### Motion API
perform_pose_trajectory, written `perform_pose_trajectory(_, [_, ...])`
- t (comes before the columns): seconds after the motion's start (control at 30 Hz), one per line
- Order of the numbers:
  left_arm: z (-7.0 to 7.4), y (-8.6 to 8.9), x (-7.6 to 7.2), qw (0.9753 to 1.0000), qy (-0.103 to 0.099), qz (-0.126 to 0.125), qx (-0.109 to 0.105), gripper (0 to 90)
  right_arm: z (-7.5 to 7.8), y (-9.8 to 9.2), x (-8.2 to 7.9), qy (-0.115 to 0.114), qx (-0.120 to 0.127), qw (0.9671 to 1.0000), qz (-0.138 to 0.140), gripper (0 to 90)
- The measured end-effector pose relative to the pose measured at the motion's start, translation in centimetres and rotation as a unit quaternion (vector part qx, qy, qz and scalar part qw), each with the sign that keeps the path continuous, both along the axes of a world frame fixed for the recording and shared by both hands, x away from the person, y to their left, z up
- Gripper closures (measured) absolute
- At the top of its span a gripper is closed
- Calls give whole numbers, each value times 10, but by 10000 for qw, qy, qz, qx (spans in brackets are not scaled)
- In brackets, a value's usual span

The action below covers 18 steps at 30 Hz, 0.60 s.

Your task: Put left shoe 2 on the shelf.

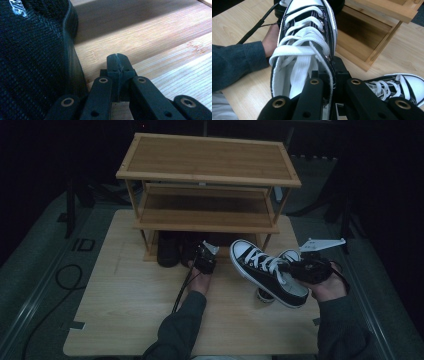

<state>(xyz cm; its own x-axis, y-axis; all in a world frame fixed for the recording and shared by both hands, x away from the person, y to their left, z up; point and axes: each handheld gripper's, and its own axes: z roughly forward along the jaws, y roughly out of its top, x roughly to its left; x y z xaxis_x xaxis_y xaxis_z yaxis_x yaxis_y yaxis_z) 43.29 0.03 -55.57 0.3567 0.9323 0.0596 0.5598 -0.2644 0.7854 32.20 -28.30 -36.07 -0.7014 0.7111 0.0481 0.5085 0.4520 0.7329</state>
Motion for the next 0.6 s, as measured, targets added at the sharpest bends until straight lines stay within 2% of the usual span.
perform_pose_trajectory(0.6, [0,0,0,10000,7,-6,-10,900,20,14,20,-177,227,9996,11,878])
